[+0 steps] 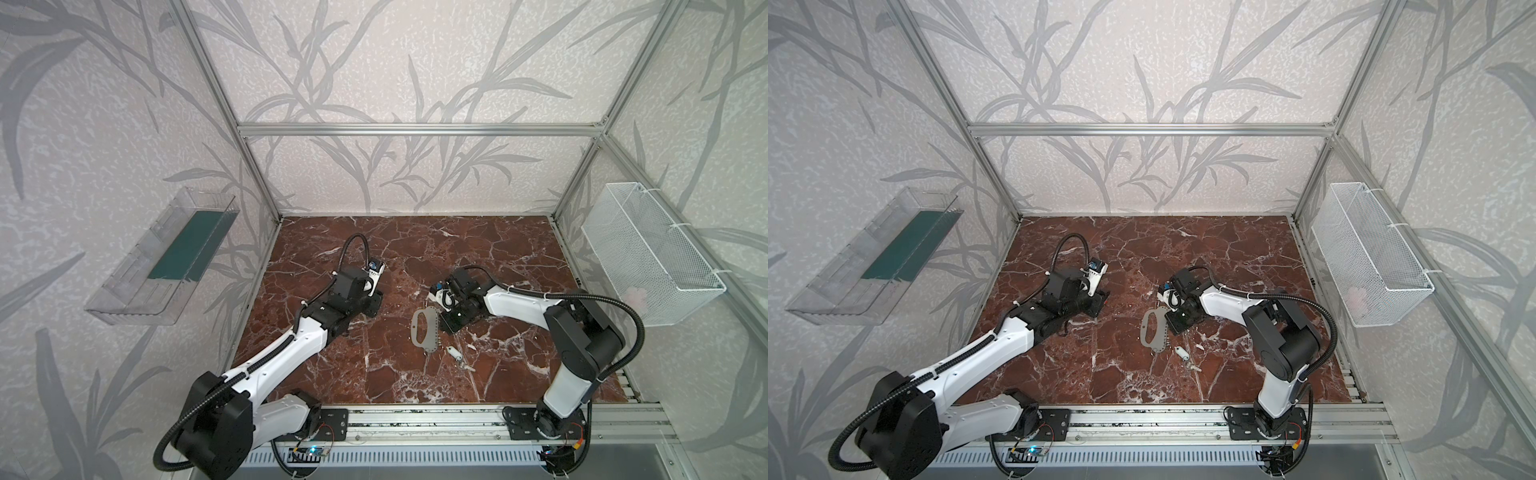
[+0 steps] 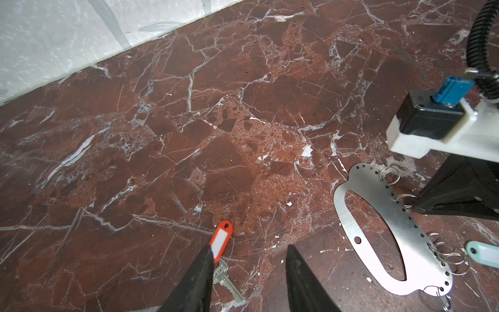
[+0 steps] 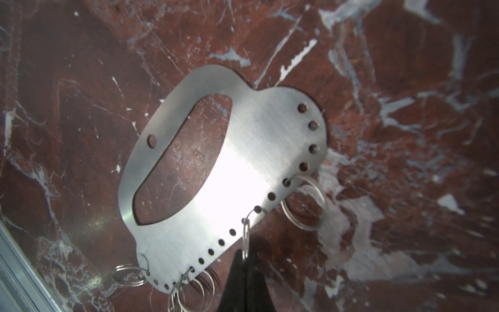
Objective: Put the keys on the keyring
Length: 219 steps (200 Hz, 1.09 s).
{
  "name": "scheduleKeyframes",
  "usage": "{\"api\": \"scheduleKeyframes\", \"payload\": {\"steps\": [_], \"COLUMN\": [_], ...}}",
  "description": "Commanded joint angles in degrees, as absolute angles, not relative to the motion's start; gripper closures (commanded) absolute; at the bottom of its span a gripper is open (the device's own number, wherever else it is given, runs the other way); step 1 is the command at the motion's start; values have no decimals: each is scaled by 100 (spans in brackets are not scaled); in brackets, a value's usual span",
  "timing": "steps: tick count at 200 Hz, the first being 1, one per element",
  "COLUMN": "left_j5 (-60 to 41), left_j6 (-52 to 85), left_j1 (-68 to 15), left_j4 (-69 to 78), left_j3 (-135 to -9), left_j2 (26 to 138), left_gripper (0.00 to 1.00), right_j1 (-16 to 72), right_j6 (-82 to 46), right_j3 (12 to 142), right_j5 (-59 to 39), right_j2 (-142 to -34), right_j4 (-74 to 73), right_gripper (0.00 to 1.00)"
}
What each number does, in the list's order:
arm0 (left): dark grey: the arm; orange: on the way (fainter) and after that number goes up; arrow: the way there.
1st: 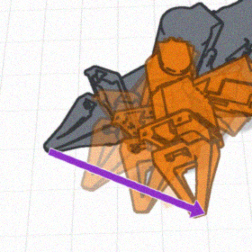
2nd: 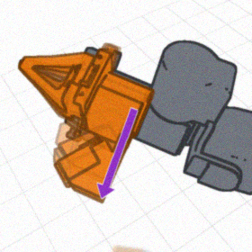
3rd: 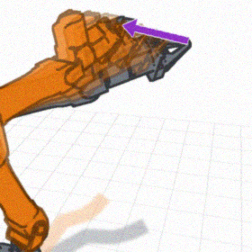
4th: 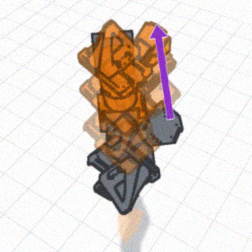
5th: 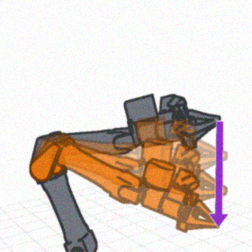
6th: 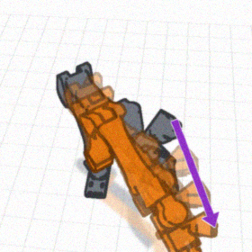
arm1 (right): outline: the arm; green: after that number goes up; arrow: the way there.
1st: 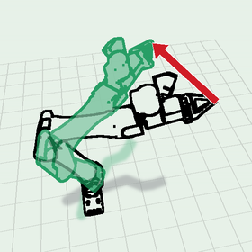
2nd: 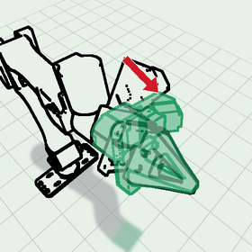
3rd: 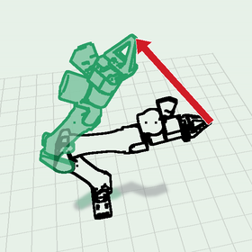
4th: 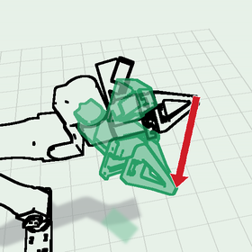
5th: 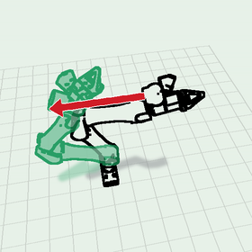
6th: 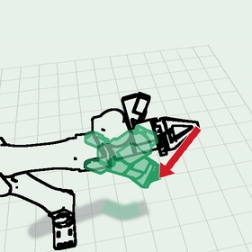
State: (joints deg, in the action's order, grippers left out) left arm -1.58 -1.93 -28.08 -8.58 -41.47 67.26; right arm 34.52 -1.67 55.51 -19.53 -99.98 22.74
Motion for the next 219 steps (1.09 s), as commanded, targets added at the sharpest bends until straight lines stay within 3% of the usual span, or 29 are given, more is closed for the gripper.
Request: {"api": "scheduleKeyframes", "payload": {"steps": [1, 59, 152, 219], "left_j5": [-149, -348, -2098, -2577], "left_j6": [-169, -330, -1118, -1616], "left_j1": [-2828, -2830, -2880, -3088], "left_j4": [-853, -708, 330, 546], "left_j3": [-4099, -4003, -3498, -3511], "left_j2": [6638, 6304, 5402, 5470], "left_gripper": [55, 57, 68, 72], "right_j1": [3449, 3452, 3464, 3472], "right_j6": [95, 914, 2085, 2635], "right_j3": [5405, 5196, 4287, 4280], "right_j5": [-2014, -2034, -2730, -2725], "right_j2": [-9526, -8842, -7377, -7032], "right_j4": [2100, 1626, -376, -289], "right_gripper": [100, 100, 100, 100]}}
